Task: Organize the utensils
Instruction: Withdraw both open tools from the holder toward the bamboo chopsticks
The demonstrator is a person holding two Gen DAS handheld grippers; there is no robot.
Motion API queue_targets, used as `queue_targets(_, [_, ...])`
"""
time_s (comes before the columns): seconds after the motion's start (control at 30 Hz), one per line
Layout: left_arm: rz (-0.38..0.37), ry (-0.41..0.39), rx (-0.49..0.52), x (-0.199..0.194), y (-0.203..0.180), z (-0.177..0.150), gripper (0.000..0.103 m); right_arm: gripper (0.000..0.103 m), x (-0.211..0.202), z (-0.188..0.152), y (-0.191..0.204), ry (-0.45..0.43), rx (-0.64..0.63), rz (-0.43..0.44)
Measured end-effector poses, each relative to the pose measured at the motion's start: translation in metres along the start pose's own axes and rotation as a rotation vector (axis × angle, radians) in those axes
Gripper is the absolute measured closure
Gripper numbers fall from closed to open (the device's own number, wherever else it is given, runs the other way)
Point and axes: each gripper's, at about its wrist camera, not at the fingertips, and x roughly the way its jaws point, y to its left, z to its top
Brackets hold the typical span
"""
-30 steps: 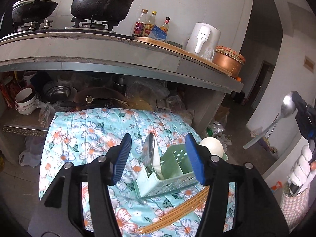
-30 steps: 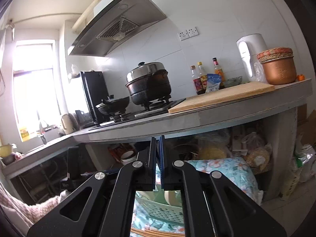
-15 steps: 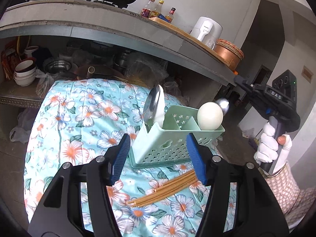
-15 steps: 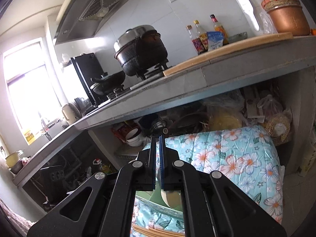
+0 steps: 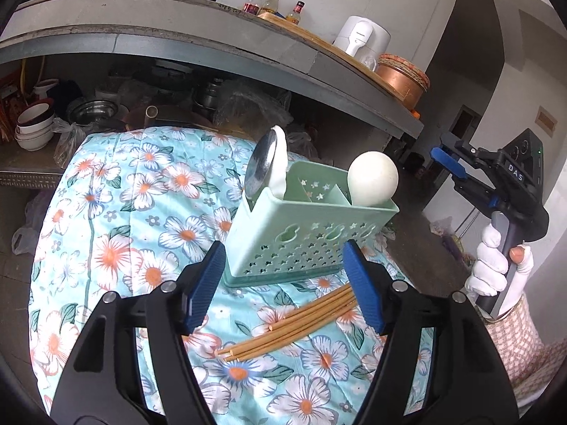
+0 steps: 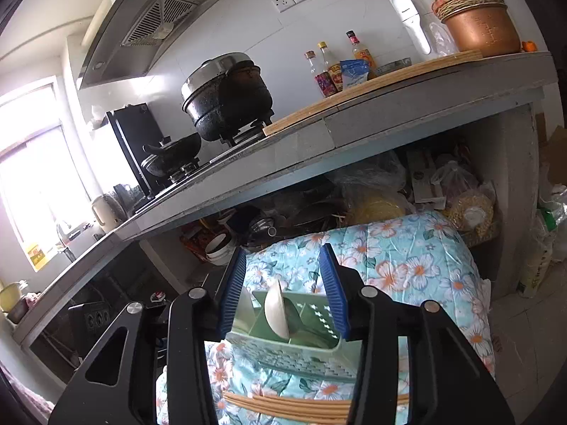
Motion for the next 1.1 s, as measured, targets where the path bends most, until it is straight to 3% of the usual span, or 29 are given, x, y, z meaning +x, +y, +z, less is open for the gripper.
queue_targets(0.17, [0.002,0.043,0.030,0.008,-0.011,-0.007,0.037,0.042,-0.020,-0.040,-0.002,0.047,-0.015,-0.080])
queue_targets(0.5, [0.018,0.075,0.091,0.016,-0.039,-0.026,0.030,0.028,-0.025,-0.103,-0.016,0.209,-0.011,-0.183])
queue_targets(0.73, [0.024,0.074,0.088,0.019,-0.047,-0.032,0.026,0.021,-0.025,-0.110,-0.012,0.223,-0.039,-0.220])
queue_targets(1.1, [0.067,0.020,0.002,0.017,-0.037,-0.033,0.021,0.007,-0.028,-0.110,-0.006,0.185,-0.066,-0.306])
